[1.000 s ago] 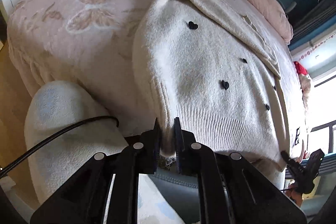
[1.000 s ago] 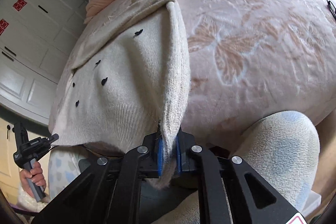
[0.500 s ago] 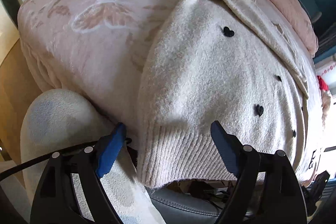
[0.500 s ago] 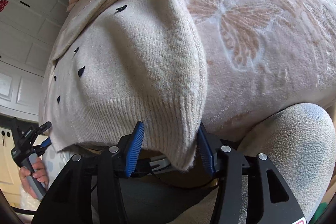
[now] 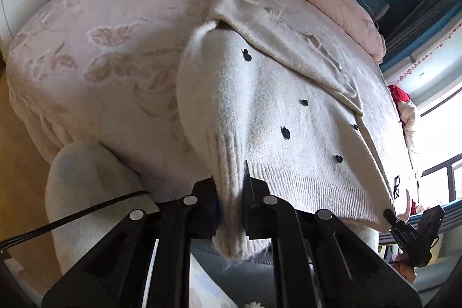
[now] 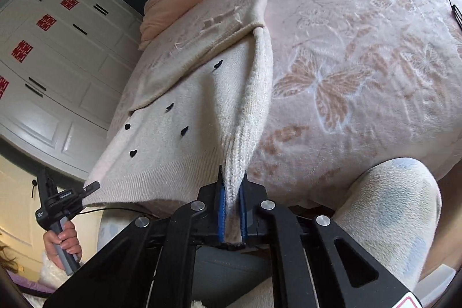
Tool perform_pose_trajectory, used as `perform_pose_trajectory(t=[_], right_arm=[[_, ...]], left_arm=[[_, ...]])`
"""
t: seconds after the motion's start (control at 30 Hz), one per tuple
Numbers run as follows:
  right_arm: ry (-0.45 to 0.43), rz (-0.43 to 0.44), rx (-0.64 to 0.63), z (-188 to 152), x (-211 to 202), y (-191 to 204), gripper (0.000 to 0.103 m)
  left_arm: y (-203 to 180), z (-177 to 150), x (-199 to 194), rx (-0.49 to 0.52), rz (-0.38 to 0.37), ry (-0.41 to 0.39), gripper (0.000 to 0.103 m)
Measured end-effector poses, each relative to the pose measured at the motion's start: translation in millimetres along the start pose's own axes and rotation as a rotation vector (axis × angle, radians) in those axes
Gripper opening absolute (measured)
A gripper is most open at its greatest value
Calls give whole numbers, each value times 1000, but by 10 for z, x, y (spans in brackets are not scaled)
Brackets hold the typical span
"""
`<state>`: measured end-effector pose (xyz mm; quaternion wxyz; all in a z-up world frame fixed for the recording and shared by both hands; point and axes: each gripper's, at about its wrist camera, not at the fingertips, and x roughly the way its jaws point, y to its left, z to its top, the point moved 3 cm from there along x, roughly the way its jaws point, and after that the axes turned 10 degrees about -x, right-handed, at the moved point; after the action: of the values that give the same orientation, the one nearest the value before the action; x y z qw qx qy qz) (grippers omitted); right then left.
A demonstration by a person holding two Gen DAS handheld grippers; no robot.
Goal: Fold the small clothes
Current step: 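Grasp the ribbed hem with both tools and lift it, then fold the held hem over toward the collar with both tools and release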
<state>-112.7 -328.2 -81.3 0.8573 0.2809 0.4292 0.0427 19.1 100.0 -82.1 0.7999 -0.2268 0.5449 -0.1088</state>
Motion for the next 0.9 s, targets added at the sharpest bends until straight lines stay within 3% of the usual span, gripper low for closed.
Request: perform_pose_trajectory(t=[0.1, 0.23, 0.33, 0.43, 0.57, 0.63, 0.73, 0.83, 0.87, 0.9], right_arm=[[37, 16, -38, -86, -240, 97, 7], [197, 23, -143, -363, -485, 291, 7], [261, 32, -192, -538, -666, 483, 7], [201, 35, -272, -379, -897, 779, 7], [-21, 39, -323, 407, -1047, 876, 7], [-131, 48, -285, 938, -898, 728, 7], [-197, 9, -176, 1583, -359, 321, 8], [-200, -49, -45, 1964, 360, -212, 9], [-188, -92, -13, 1998, 557, -350, 10], [-173, -141, 28, 2013, 713, -468, 19]], left_arm=[[-62, -135, -245, 42, 7, 36, 8], [-16, -376, -551, 110, 50, 91, 7], [-25, -504, -777, 104, 49, 125, 7], [-147, -360, -1034, 73, 6, 72, 7], [-605, 221, -1148, 144, -60, -116, 8], [-855, 599, -968, 201, -62, -203, 8], [-1117, 1243, -345, 210, 4, -282, 8], [-1182, 1722, 496, 201, 128, -274, 16], [-1180, 1816, 805, 214, 193, -241, 24], [-1133, 1891, 1068, 216, 301, -232, 23]])
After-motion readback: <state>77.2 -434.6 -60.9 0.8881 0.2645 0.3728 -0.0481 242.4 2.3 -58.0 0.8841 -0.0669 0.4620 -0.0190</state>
